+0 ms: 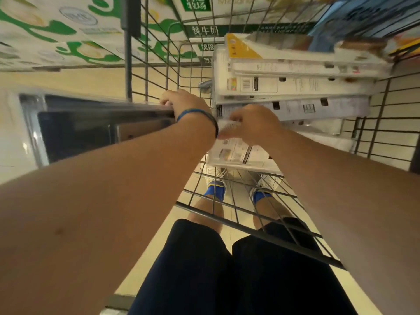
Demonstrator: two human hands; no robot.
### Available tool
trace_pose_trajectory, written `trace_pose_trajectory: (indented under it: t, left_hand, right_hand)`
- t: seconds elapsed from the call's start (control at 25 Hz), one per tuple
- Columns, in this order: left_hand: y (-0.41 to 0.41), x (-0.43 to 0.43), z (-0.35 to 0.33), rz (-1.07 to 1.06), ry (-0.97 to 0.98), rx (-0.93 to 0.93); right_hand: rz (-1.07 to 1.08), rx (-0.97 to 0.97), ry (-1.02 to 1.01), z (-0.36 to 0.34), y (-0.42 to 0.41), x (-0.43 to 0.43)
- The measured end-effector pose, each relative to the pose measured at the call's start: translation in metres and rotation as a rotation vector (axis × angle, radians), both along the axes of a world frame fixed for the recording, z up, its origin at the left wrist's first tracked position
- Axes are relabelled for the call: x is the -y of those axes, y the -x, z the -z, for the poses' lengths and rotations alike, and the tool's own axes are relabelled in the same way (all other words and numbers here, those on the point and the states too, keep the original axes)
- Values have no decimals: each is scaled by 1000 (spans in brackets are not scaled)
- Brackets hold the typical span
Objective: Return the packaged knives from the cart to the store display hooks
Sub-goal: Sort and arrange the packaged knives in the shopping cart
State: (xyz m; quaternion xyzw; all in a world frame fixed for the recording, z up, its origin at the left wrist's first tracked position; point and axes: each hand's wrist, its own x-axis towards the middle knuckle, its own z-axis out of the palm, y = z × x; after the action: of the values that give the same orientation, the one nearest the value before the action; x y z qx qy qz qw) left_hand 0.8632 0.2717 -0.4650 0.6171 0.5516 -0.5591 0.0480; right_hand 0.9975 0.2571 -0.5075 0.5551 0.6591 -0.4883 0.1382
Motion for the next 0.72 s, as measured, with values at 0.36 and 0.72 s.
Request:
trace_pose_trajectory:
  t: [0.36, 0.72]
  left_hand:
    - [3, 22, 15, 16, 6, 164]
    - [-44, 54, 3, -931, -239, 1004]
  right_hand:
    - [784, -175, -282, -57, -45, 8]
    - [1258, -377, -360, -117, -63, 10]
